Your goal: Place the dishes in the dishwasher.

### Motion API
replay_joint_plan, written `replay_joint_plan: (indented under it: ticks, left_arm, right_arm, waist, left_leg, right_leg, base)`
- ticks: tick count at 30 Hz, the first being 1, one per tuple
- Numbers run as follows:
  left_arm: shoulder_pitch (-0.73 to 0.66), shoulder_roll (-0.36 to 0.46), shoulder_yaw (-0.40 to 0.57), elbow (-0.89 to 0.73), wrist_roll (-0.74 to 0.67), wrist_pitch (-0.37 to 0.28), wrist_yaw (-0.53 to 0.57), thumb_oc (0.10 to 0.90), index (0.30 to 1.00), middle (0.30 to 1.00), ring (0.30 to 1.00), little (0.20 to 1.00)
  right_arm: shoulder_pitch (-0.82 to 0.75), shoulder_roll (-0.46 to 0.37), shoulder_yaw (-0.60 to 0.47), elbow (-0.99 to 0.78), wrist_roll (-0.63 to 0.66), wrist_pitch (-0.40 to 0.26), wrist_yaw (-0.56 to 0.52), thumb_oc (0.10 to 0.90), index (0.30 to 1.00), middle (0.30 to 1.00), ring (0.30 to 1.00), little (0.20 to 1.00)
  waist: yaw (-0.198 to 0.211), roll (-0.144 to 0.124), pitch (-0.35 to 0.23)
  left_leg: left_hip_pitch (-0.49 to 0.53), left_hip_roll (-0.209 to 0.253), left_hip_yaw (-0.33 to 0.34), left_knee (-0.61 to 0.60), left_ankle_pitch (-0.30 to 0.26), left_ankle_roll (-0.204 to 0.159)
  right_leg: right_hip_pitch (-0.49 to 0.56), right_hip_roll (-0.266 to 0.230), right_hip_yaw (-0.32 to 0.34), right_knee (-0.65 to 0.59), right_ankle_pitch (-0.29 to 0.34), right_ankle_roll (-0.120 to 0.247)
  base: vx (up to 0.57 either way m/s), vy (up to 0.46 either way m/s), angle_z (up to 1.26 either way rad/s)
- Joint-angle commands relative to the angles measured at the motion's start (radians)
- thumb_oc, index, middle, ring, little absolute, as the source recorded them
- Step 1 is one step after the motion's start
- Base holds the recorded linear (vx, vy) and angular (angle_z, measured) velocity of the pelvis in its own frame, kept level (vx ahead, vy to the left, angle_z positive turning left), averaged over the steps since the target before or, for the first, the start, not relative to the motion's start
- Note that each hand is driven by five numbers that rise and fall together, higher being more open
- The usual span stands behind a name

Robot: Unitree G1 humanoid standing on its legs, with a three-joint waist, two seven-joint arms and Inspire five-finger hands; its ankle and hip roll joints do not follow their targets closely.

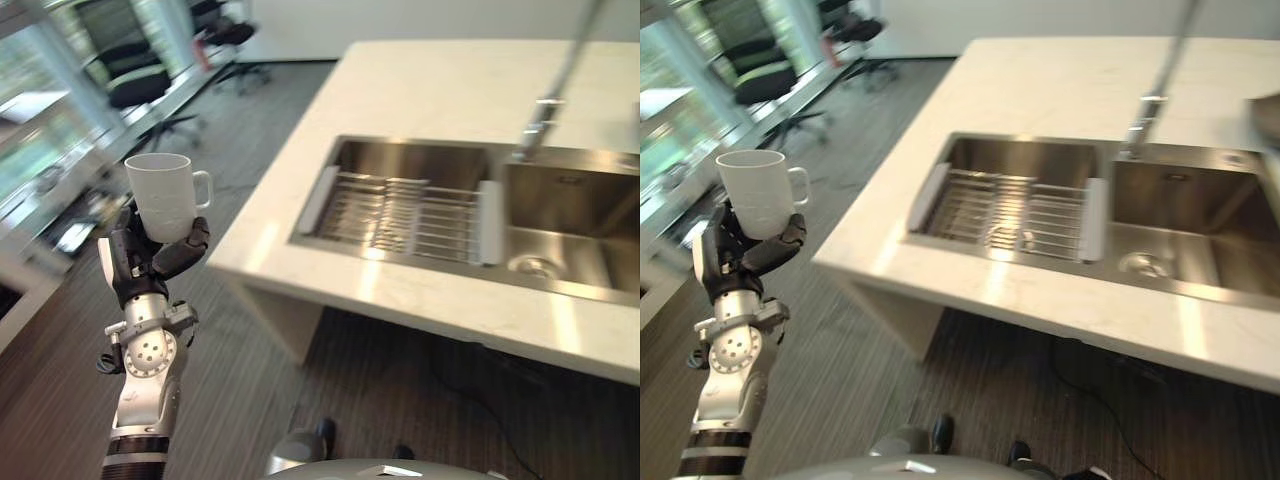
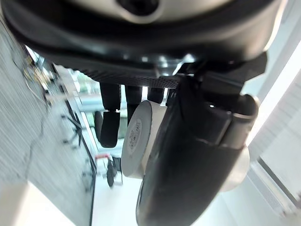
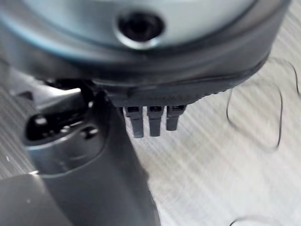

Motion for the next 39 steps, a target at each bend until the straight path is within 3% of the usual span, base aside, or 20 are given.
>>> replay_joint_plan:
  ticks: [1,5,7,8,9,11,13,15,16,17,19,20,21,22,23,24,25,26,30,39]
  left_arm:
    - [-0.108,0.111,0.101,-0.149,0.101,-0.111,0.0,0.4,0.3,0.3,0.3,0.3]
    - [-0.125,0.127,0.056,-0.172,0.143,-0.094,-0.06,0.4,0.3,0.3,0.3,0.3]
    - [-0.145,0.143,0.019,-0.175,0.16,-0.096,-0.099,0.4,0.3,0.3,0.3,0.3]
    - [-0.158,0.147,0.002,-0.182,0.172,-0.096,-0.108,0.4,0.3,0.3,0.3,0.3]
    - [-0.163,0.145,-0.026,-0.176,0.193,-0.091,-0.116,0.4,0.3,0.3,0.3,0.3]
    - [-0.158,0.142,-0.032,-0.179,0.2,-0.087,-0.123,0.4,0.3,0.3,0.3,0.3]
    - [-0.148,0.141,-0.046,-0.187,0.223,-0.072,-0.137,0.4,0.3,0.3,0.3,0.3]
    - [-0.162,0.144,-0.06,-0.18,0.205,-0.063,-0.14,0.4,0.3,0.3,0.3,0.3]
    - [-0.163,0.145,-0.06,-0.18,0.204,-0.062,-0.141,0.4,0.3,0.3,0.3,0.3]
    - [-0.179,0.187,-0.096,-0.183,0.231,-0.064,-0.145,0.4,0.3,0.3,0.3,0.3]
    - [-0.182,0.188,-0.096,-0.18,0.231,-0.065,-0.144,0.4,0.3,0.3,0.3,0.3]
    - [-0.205,0.185,-0.168,-0.158,0.221,-0.078,-0.148,0.4,0.3,0.3,0.3,0.3]
    - [-0.206,0.186,-0.167,-0.158,0.22,-0.078,-0.149,0.4,0.3,0.3,0.3,0.3]
    - [-0.227,0.163,-0.198,-0.119,0.209,-0.089,-0.129,0.4,0.3,0.3,0.3,0.3]
    - [-0.227,0.164,-0.194,-0.125,0.211,-0.092,-0.143,0.4,0.3,0.3,0.3,0.3]
    - [-0.206,0.168,-0.184,-0.112,0.224,-0.091,-0.128,0.4,0.3,0.3,0.3,0.3]
    - [-0.206,0.172,-0.178,-0.119,0.23,-0.094,-0.104,0.4,0.3,0.3,0.3,0.3]
    - [-0.227,0.169,-0.186,-0.115,0.235,-0.095,-0.103,0.4,0.3,0.3,0.3,0.3]
    - [-0.148,0.149,-0.137,-0.121,0.234,-0.099,-0.117,0.4,0.3,0.3,0.3,0.3]
    - [-0.141,0.139,-0.152,-0.099,0.209,-0.087,-0.153,0.4,0.3,0.3,0.3,0.3]
  right_arm:
    - [-0.029,0.005,-0.028,-0.032,-0.006,-0.061,0.003,0.8,0.9,0.9,0.9,0.9]
    - [-0.026,-0.007,-0.106,0.015,0.051,-0.064,0.0,0.8,0.9,0.9,0.9,0.9]
    - [-0.024,-0.003,-0.147,0.023,0.096,-0.063,-0.009,0.8,0.9,0.9,0.9,0.9]
    - [-0.02,0.002,-0.162,0.021,0.113,-0.063,-0.014,0.8,0.9,0.9,0.9,0.9]
    - [-0.012,0.016,-0.176,0.019,0.131,-0.062,-0.019,0.8,0.9,0.9,0.9,0.9]
    - [-0.018,0.023,-0.176,0.014,0.131,-0.063,-0.02,0.8,0.9,0.9,0.9,0.9]
    - [-0.023,0.059,-0.151,-0.005,0.108,-0.062,-0.02,0.8,0.9,0.9,0.9,0.9]
    - [-0.02,0.091,-0.121,-0.046,0.081,-0.059,-0.022,0.8,0.9,0.9,0.9,0.9]
    - [-0.018,0.091,-0.122,-0.051,0.08,-0.056,-0.023,0.8,0.9,0.9,0.9,0.9]
    - [-0.021,0.095,-0.128,-0.102,0.084,-0.067,-0.025,0.8,0.9,0.9,0.9,0.9]
    - [-0.024,0.095,-0.128,-0.103,0.085,-0.066,-0.025,0.8,0.9,0.9,0.9,0.9]
    - [-0.084,0.106,-0.12,-0.026,0.081,-0.071,-0.049,0.8,0.9,0.9,0.9,0.9]
    - [-0.087,0.107,-0.12,-0.024,0.081,-0.072,-0.049,0.8,0.9,0.9,0.9,0.9]
    - [-0.06,0.124,-0.111,-0.016,0.127,-0.067,-0.033,0.8,0.9,0.9,0.9,0.9]
    - [-0.058,0.134,-0.086,-0.044,0.14,-0.079,-0.028,0.8,0.9,0.9,0.9,0.9]
    - [-0.057,0.143,-0.065,-0.066,0.122,-0.071,-0.025,0.8,0.9,0.9,0.9,0.9]
    - [-0.031,0.135,-0.067,-0.049,0.096,-0.074,-0.05,0.8,0.9,0.9,0.9,0.9]
    - [-0.021,0.138,-0.077,-0.001,0.093,-0.061,-0.039,0.8,0.9,0.9,0.9,0.9]
    - [-0.05,0.131,-0.089,0.108,0.049,-0.037,-0.036,0.8,0.9,0.9,0.9,0.9]
    - [-0.04,0.105,-0.112,0.085,0.1,-0.057,-0.042,0.8,0.9,0.9,0.9,0.9]
  waist:
    - [-0.035,-0.03,-0.026]
    - [-0.144,-0.076,-0.053]
    - [-0.158,-0.086,-0.067]
    - [-0.162,-0.087,-0.072]
    - [-0.174,-0.075,-0.084]
    - [-0.17,-0.072,-0.09]
    - [-0.16,-0.071,-0.099]
    - [-0.155,-0.078,-0.086]
    - [-0.159,-0.083,-0.084]
    - [-0.212,-0.073,-0.041]
    - [-0.207,-0.078,-0.04]
    - [-0.267,-0.075,-0.027]
    - [-0.262,-0.07,-0.034]
    - [-0.317,-0.08,-0.033]
    - [-0.322,-0.08,-0.033]
    - [-0.319,-0.09,-0.032]
    - [-0.315,-0.102,-0.036]
    - [-0.329,-0.115,-0.041]
    - [-0.269,-0.106,-0.091]
    - [-0.255,-0.123,-0.116]
  left_leg:
    - [-0.053,0.056,0.175,0.093,-0.181,0.107]
    - [0.043,0.226,0.652,0.253,-0.271,0.116]
    - [0.076,0.236,0.713,0.294,-0.335,0.112]
    - [0.084,0.229,0.712,0.283,-0.356,0.11]
    - [0.092,0.217,0.712,0.197,-0.34,0.121]
    - [0.097,0.199,0.685,0.162,-0.343,0.128]
    - [0.116,0.157,0.636,0.074,-0.34,0.161]
    - [0.148,0.115,0.594,0.006,-0.351,0.215]
    - [0.154,0.101,0.591,-0.002,-0.354,0.225]
    - [0.191,0.079,0.494,-0.011,-0.386,0.269]
    - [0.191,0.071,0.5,-0.011,-0.392,0.273]
    - [0.186,0.064,0.415,-0.009,-0.368,0.277]
    - [0.175,0.072,0.421,-0.009,-0.362,0.274]
    - [0.201,0.042,0.322,-0.036,-0.357,0.257]
    - [0.194,0.046,0.295,-0.031,-0.357,0.249]
    - [0.2,0.057,0.291,-0.023,-0.368,0.237]
    - [0.192,0.05,0.292,-0.01,-0.371,0.235]
    - [0.197,0.046,0.299,-0.02,-0.366,0.231]
    - [0.188,0.048,0.311,-0.056,-0.335,0.211]
    - [0.185,0.074,0.289,-0.064,-0.317,0.178]
  right_leg:
    - [0.017,-0.053,-0.079,0.001,-0.082,0.101]
    - [0.012,-0.08,-0.293,0.007,-0.09,0.066]
    - [0.012,-0.098,-0.363,0.01,-0.078,0.06]
    - [0.016,-0.106,-0.396,0.013,-0.068,0.06]
    - [0.03,-0.112,-0.437,0.016,-0.045,0.074]
    - [0.038,-0.118,-0.443,0.024,-0.033,0.077]
    - [0.046,-0.14,-0.479,0.078,-0.029,0.095]
    - [0.008,-0.235,-0.492,0.292,0.011,0.142]
    - [0.002,-0.259,-0.49,0.324,0.006,0.157]
    - [-0.112,-0.297,-0.271,0.585,0.043,0.221]
    - [-0.127,-0.309,-0.256,0.608,0.036,0.228]
    - [-0.255,-0.096,0.072,0.629,-0.032,0.209]
    - [-0.263,-0.087,0.074,0.618,-0.02,0.204]
    - [-0.288,0.018,0.281,0.525,-0.07,0.198]
    - [-0.267,0.003,0.317,0.415,-0.076,0.166]
    - [-0.276,-0.047,0.294,0.292,-0.048,0.163]
    - [-0.219,-0.058,0.27,0.251,-0.041,0.17]
    - [-0.199,-0.055,0.299,0.231,-0.038,0.174]
    - [-0.066,-0.05,0.253,0.025,-0.021,0.159]
    - [-0.017,-0.037,0.218,0.001,-0.045,0.144]
  base:
    - [-0.23,-0.075,1.54]
    - [-0.2,-0.093,2.39]
    - [-0.11,0.052,2.34]
    - [0.03,0.184,1.62]
    - [0.09,0.193,1.73]
    - [0.09,0.138,1.31]
    - [0.12,0.256,1.15]
    - [0.18,0.304,0.77]
    - [0.27,0.329,1.23]
    - [0.19,0.226,1.06]
    - [0.09,0.107,1.11]
    - [-0.01,0.015,1.52]
    - [0.2,-0.015,1.62]
    - [0.23,-0.121,1.43]
    - [0.37,-0.228,1.59]
    - [0.11,-0.193,1.73]
    - [0.06,-0.12,1.59]
    - [-0.06,-0.053,1.14]
    - [0.06,-0.109,-0.19]
    - [0.0,-0.063,-0.01]
